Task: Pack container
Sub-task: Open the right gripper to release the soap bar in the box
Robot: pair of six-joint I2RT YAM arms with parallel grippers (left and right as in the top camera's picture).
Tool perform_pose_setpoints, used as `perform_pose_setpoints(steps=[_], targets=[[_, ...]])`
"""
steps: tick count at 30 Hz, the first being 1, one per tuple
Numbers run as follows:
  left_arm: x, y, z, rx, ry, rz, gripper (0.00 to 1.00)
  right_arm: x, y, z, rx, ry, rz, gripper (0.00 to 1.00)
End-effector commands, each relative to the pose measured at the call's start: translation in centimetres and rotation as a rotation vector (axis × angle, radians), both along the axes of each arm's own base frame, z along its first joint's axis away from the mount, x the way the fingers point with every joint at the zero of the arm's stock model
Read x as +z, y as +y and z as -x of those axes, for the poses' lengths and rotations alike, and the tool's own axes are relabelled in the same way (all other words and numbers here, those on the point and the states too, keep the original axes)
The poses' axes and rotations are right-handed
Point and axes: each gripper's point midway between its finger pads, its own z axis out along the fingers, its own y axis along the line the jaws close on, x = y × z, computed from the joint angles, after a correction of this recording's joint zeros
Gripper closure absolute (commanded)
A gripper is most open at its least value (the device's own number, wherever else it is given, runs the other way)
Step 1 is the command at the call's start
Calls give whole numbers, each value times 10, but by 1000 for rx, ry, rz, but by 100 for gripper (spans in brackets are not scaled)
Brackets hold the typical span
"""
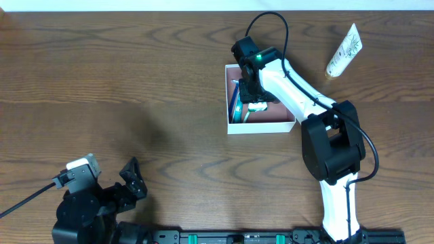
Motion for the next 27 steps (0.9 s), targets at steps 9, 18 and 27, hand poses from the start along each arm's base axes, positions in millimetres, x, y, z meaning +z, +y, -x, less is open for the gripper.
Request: perform_pose_setpoints(steps=[9, 18, 27], targets=[[1, 3, 0, 12, -5, -16, 2, 5, -19, -8, -41, -20, 19, 59], [1, 3, 0, 12, -5, -16, 2, 2, -15, -7, -3, -2, -17, 58], [1, 3, 0, 12, -5, -16, 2, 2, -13, -7, 0, -7, -19, 50]])
